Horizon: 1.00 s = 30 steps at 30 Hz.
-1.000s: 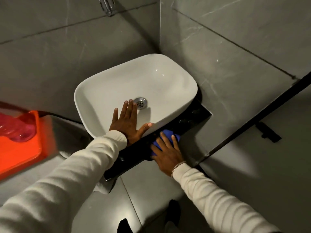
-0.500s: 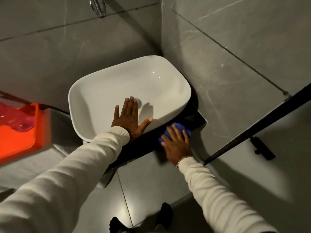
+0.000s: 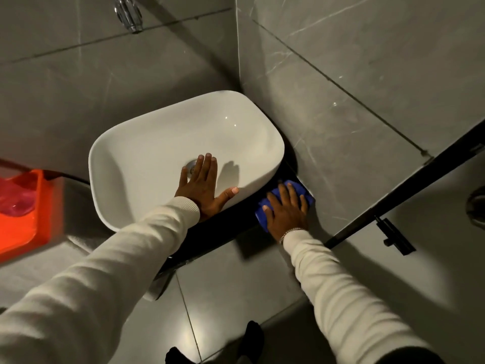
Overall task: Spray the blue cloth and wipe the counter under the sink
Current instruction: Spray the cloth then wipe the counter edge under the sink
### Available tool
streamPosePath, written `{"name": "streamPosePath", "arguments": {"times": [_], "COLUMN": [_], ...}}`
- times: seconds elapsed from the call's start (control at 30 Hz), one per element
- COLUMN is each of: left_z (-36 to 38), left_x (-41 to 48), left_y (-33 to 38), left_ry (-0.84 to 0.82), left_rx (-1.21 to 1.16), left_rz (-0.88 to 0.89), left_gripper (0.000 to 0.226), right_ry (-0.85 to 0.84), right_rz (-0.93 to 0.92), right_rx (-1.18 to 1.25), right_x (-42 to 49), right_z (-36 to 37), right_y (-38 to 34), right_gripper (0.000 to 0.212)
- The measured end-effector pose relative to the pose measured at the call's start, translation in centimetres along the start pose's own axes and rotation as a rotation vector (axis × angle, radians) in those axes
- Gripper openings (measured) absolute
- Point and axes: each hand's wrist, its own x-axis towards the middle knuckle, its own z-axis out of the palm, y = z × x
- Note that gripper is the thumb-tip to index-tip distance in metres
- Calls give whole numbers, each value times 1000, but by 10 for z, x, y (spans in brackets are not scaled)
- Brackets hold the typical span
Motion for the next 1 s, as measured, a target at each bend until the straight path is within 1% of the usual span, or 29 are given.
{"name": "streamPosePath", "arguments": {"times": [0.07, 0.1, 0.23, 0.33, 0.4, 0.5, 0.57, 0.63, 0.73, 0.83, 0.9, 0.93, 0.97, 1.0], "left_z": [1, 1, 2, 3, 3, 2, -1, -5, -10, -15, -15, -10, -4, 7], "left_x": [1, 1, 1, -3, -10, -32, -48, -60, -72, -82, -92, -100, -109, -120], "left_y": [-1, -1, -2, -5, -17, -53, -76, -95, -121, -156, -181, -192, -199, -204], "left_ry": [14, 19, 31, 25, 15, -30, -23, 7, 61, 112, 179, 227, 273, 294], "left_rx": [-6, -8, -3, 0, 35, 102, 101, 91, 122, 163, 77, -40, -233, -475], "left_rz": [2, 5, 19, 34, 83, 117, 109, 125, 155, 155, 114, 68, 5, -80], "left_gripper": [104, 105, 106, 103, 102, 107, 109, 108, 105, 103, 98, 94, 90, 88], "right_ry": [6, 6, -87, -179, -215, -203, -168, -160, -162, -167, -171, -195, -232, -282], "right_rz": [35, 24, -91, -5, 48, 191, 299, 346, 350, 313, 268, 225, 171, 126], "right_rx": [-24, -41, -155, -177, -225, -201, -127, -92, -63, -40, -42, -65, -98, -136], "right_x": [-8, -12, 5, 32, 43, 38, 22, 1, -32, -68, -91, -101, -110, -118], "right_z": [5, 5, -6, -16, -19, -20, -15, -7, 3, 17, 26, 31, 37, 43], "right_y": [-12, -14, 3, 6, -1, -15, -33, -59, -101, -159, -202, -223, -240, -257], "right_gripper": [41, 41, 47, 47, 47, 47, 49, 52, 56, 56, 57, 58, 60, 63]}}
